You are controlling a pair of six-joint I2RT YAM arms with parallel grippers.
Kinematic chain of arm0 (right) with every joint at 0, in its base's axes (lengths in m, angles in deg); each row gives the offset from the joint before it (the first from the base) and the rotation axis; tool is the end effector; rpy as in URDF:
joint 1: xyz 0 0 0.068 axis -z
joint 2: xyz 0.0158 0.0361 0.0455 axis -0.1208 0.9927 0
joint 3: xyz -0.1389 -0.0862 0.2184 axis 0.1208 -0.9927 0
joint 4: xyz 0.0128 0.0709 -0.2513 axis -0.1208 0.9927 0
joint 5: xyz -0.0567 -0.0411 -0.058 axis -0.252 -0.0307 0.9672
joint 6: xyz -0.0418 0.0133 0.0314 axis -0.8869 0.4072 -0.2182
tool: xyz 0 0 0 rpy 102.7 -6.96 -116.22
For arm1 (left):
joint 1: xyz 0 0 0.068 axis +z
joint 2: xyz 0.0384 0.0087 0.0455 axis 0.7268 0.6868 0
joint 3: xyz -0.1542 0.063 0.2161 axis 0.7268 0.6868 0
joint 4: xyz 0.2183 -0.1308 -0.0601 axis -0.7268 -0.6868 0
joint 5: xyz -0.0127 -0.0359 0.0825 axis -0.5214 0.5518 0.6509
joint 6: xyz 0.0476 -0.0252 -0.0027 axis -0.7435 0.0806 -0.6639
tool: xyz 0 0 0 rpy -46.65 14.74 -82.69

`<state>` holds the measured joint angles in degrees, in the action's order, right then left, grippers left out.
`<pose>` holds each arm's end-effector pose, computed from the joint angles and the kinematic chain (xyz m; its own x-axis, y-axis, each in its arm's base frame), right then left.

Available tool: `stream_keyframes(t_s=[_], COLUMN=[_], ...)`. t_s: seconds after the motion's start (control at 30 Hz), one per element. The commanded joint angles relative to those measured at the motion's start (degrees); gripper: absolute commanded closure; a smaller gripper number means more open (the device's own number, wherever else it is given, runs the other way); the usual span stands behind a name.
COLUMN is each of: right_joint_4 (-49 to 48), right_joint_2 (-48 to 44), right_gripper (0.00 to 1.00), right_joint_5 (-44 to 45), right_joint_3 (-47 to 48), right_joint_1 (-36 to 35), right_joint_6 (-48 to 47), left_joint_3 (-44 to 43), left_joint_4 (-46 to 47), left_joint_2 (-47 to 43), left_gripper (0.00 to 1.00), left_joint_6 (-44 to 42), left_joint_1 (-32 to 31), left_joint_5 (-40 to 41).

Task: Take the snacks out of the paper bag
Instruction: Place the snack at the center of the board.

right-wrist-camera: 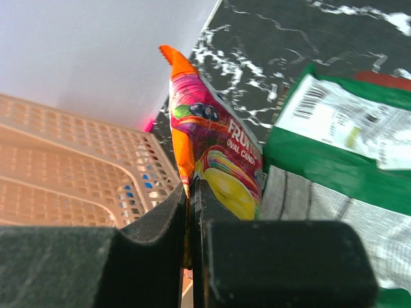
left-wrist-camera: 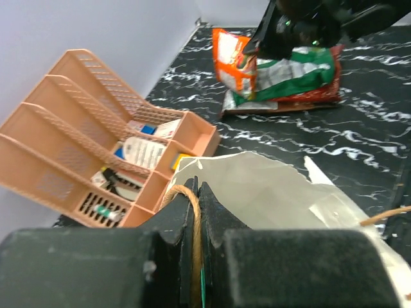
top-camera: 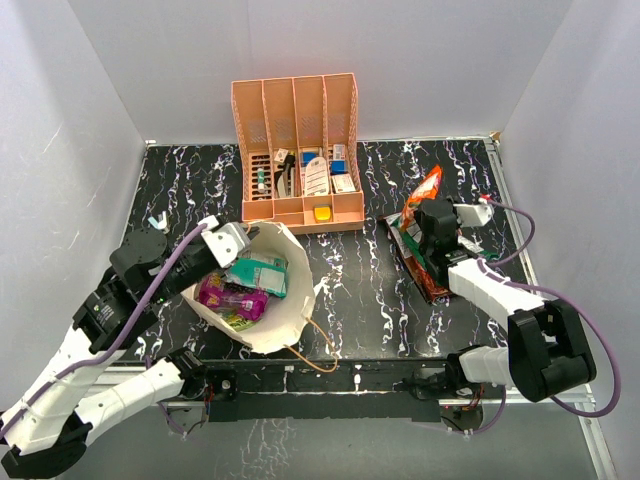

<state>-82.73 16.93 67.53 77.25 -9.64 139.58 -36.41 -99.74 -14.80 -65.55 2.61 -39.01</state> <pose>0.2606 0.0554 0.2209 0.1157 0.7879 -0.6049 0.4580 0.4980 0.7363 0.0874 -0.0930 0.4387 0.3508 0.2384 -0.9056 0.7291 0.5373 0.4238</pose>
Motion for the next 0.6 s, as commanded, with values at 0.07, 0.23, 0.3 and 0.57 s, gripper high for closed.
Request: stream_keyframes(t_s=[0.07,0.23,0.3,0.57], right_joint_4=[-8.8,-12.0,-14.0,-13.0], right_joint_2=[-1.6,-0.2,0.9,0.5], right_gripper=[0.93,0.93,0.93,0.93], right_joint_5=[6.0,7.0,6.7,7.8], right_joint_3=[-7.2,-12.0,-13.3,-15.5], right_joint_1=[0.5,1.0,1.4,1.6], right_joint_6=[9.3,12.2,13.4,17.0], left_joint_3=[4.3,9.2,11.9,16.9], left_joint_4=[8.6,19.6,26.0,33.2], left_joint_2=[-2.3,-1.8,-1.4,0.1], left_gripper=[1.00,1.00,1.00,1.00], left_joint_6=[12.9,27.3,33.1,44.1], left_joint_1=[-0.3,-0.3,-0.3,-0.3], left_joint_5=[-12.3,-18.1,-20.6,-23.4])
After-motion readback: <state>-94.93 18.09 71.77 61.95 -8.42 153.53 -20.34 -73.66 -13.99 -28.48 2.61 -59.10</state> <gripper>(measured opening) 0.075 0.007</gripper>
